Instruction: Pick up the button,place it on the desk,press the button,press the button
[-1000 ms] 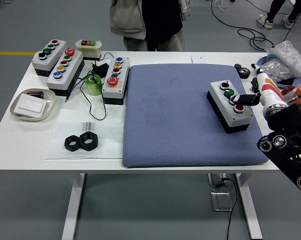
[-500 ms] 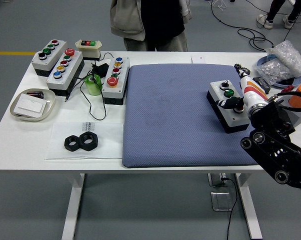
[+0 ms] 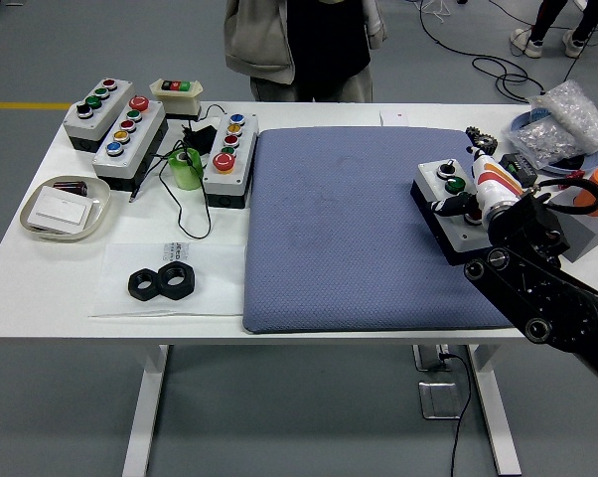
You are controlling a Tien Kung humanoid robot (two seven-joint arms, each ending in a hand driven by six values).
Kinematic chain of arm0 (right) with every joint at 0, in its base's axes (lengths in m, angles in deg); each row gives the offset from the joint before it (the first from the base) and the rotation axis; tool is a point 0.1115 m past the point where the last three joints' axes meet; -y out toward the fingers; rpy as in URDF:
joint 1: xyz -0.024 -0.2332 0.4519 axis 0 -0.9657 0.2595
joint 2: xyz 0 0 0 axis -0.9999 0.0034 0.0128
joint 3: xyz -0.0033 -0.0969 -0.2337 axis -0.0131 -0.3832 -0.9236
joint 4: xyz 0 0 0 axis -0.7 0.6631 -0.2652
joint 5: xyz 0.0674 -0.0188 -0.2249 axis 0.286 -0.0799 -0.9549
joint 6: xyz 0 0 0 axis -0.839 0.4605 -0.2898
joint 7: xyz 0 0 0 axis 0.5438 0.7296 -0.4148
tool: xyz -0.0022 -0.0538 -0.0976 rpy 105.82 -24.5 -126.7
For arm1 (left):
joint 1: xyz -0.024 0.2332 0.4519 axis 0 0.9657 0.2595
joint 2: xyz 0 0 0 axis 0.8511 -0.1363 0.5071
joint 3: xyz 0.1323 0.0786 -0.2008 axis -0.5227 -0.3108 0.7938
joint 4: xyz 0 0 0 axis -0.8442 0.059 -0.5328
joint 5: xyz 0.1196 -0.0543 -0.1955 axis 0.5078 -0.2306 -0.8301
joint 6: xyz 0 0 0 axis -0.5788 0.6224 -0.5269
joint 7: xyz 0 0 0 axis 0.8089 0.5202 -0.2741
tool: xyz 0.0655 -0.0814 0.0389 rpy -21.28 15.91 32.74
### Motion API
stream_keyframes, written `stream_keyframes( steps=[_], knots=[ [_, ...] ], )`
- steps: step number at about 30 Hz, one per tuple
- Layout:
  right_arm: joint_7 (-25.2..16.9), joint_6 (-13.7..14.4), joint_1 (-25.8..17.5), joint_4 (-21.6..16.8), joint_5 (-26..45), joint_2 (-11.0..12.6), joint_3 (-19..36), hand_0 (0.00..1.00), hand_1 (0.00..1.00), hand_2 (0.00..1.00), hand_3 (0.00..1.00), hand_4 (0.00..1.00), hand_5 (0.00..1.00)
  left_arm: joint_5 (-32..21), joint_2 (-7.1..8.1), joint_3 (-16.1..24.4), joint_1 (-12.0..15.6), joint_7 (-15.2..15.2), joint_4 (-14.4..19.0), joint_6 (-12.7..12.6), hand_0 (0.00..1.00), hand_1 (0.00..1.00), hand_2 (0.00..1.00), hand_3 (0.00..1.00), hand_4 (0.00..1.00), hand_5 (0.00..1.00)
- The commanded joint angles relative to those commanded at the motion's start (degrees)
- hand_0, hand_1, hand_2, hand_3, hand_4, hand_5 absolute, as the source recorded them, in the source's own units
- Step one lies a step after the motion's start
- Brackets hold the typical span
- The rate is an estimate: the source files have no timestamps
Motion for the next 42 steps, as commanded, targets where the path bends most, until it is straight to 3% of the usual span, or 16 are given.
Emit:
stream_keyframes(
  steps=[1, 6, 7, 12, 13, 18, 19, 24, 25, 30, 31, 33, 36, 37, 42],
  knots=[
    [0.1, -0.4, 0.3, 0.8, -0.1, -0.2, -0.2, 0.928, 0.777, 0.885, 0.928, 0.970, 0.228, -0.1, 0.00, -0.1, -0.1, 0.0, 0.0, 0.0, 0.771, 0.800, 0.882, 0.796, 0.565, 0.998],
    [0.5, -1.1, 1.1, 2.7, 0.0, -0.6, -0.7, 0.928, 0.777, 0.885, 0.928, 0.970, 0.228, -0.3, -0.01, -0.2, -0.1, -0.1, 0.0, -0.1, 0.771, 0.800, 0.882, 0.796, 0.565, 0.998],
    [0.5, -1.1, 1.2, 2.9, 0.0, -0.6, -0.7, 0.854, 0.653, 0.755, 0.884, 0.971, 0.229, -0.3, -0.02, -0.2, -0.1, -0.1, 0.0, -0.1, 0.772, 0.800, 0.880, 0.797, 0.564, 0.998],
    [0.7, -2.8, 2.4, 5.3, 0.7, -0.8, -1.7, 0.854, 0.653, 0.755, 0.884, 0.971, 0.229, -0.4, -0.02, -0.2, -0.1, -0.1, 0.0, -0.1, 0.772, 0.800, 0.880, 0.797, 0.564, 0.998],
    [0.7, -3.4, 2.8, 5.9, 1.1, -0.8, -2.1, 0.765, 0.578, 0.655, 0.852, 0.970, 0.224, -0.3, -0.01, -0.2, -0.1, -0.1, 0.0, -0.1, 0.772, 0.800, 0.879, 0.796, 0.565, 0.998],
    [1.0, -4.3, 3.3, 7.0, 1.2, -0.8, -3.0, 0.765, 0.578, 0.655, 0.852, 0.970, 0.224, -0.3, 0.00, -0.2, -0.1, -0.1, 0.0, -0.1, 0.772, 0.800, 0.879, 0.796, 0.565, 0.998],
    [1.2, -4.3, 3.4, 7.2, 1.4, -0.8, -3.3, 0.674, 0.512, 0.605, 0.819, 0.963, 0.210, -0.3, -0.01, -0.2, -0.1, -0.1, 0.0, -0.1, 0.772, 0.800, 0.879, 0.796, 0.566, 0.998],
    [1.4, -4.8, 4.0, 8.0, 1.2, -0.7, -4.6, 0.674, 0.512, 0.605, 0.819, 0.963, 0.210, -0.9, 0.00, -0.6, -0.2, -0.4, 0.1, -0.4, 0.772, 0.800, 0.879, 0.796, 0.566, 0.998],
    [1.4, -4.8, 4.1, 8.1, 1.1, -0.7, -4.9, 0.563, 0.424, 0.520, 0.761, 0.943, 0.181, -0.9, 0.01, -0.7, -0.2, -0.5, 0.1, -0.5, 0.772, 0.798, 0.877, 0.796, 0.564, 0.998],
    [1.4, -5.9, 4.8, 9.3, 1.2, -0.3, -7.2, 0.563, 0.424, 0.520, 0.761, 0.943, 0.181, -1.2, 0.02, -0.9, -0.3, -0.6, 0.2, -0.6, 0.772, 0.798, 0.877, 0.796, 0.564, 0.998],
    [1.4, -6.1, 4.9, 9.3, 1.2, -0.3, -7.5, 0.484, 0.343, 0.461, 0.707, 0.923, 0.156, -1.2, 0.01, -0.9, -0.3, -0.6, 0.2, -0.6, 0.771, 0.798, 0.876, 0.796, 0.565, 0.998],
    [1.4, -6.4, 5.0, 9.3, 1.1, -0.1, -8.1, 0.484, 0.343, 0.461, 0.707, 0.923, 0.156, -1.4, 0.01, -1.0, -0.3, -0.6, 0.1, -0.6, 0.771, 0.798, 0.876, 0.796, 0.565, 0.998],
    [1.4, -6.0, 4.9, 9.0, 0.9, 0.2, -8.6, 0.484, 0.343, 0.461, 0.707, 0.923, 0.156, -1.4, 0.01, -1.0, -0.3, -0.7, 0.1, -0.6, 0.771, 0.798, 0.876, 0.796, 0.565, 0.998],
    [1.4, -5.6, 4.8, 8.6, 0.4, 0.5, -8.8, 0.426, 0.286, 0.407, 0.631, 0.870, 0.100, -1.5, 0.01, -1.1, -0.3, -0.7, 0.1, -0.6, 0.765, 0.799, 0.876, 0.794, 0.562, 0.998],
    [1.3, -4.3, 4.5, 6.8, -0.5, 1.6, -9.6, 0.426, 0.286, 0.407, 0.631, 0.870, 0.100, -1.5, 0.02, -1.1, -0.2, -0.7, 0.1, -0.6, 0.765, 0.799, 0.876, 0.794, 0.562, 0.998]
  ],
)
